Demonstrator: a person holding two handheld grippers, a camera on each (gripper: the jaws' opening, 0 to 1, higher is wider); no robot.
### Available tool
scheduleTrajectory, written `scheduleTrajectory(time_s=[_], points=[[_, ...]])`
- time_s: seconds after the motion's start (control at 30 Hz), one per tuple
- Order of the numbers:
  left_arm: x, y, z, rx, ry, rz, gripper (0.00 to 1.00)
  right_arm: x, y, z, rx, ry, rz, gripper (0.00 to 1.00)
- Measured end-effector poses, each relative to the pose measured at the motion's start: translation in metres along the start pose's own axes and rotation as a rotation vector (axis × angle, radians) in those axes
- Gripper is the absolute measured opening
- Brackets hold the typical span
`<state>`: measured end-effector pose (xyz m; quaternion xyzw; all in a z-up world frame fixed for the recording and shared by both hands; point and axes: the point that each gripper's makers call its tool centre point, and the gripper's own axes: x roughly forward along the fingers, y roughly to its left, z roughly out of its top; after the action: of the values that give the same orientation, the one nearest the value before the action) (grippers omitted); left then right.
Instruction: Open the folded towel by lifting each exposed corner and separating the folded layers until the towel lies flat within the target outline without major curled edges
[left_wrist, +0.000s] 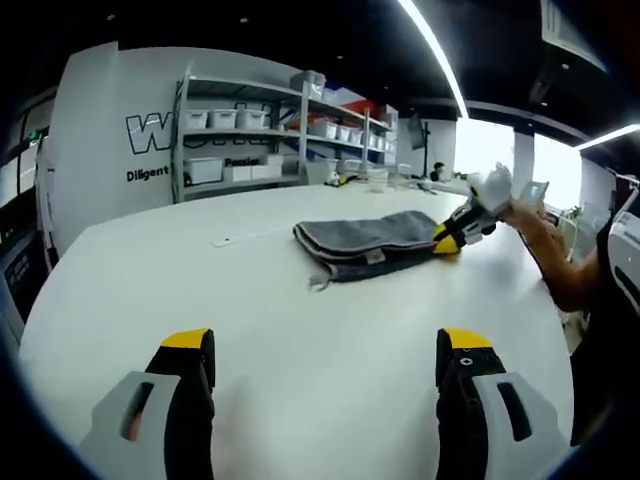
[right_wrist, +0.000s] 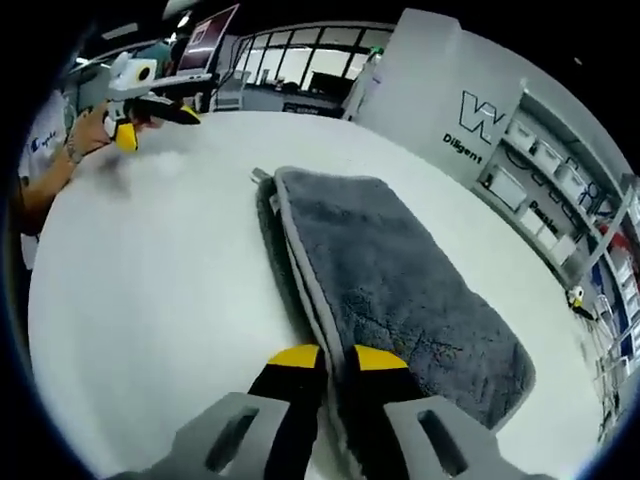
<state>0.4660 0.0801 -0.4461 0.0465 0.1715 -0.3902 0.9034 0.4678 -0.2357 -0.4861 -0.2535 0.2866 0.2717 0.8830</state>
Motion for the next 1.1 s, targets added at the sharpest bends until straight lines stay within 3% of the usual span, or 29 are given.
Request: scheduleTrajectory(time_s=[0.3,0.7,1.1], points=[[0.001,-0.002,0.001,0.002,0.001,-0.003,0.9,-0.007,0.022,0.005,0.065,-0.048,-0.001,0.07],[0.002,-0.004,-0.001,0.003,0.005,-0.009,0.9,-0.013,0.052,0.013,0.001,-0.016,-0.029,0.07],[0.002,-0.006,-0.002,0.008,0.011,-0.017,0.89,-0.016,0.095,0.035,-0.073,-0.054,0.057,0.05]])
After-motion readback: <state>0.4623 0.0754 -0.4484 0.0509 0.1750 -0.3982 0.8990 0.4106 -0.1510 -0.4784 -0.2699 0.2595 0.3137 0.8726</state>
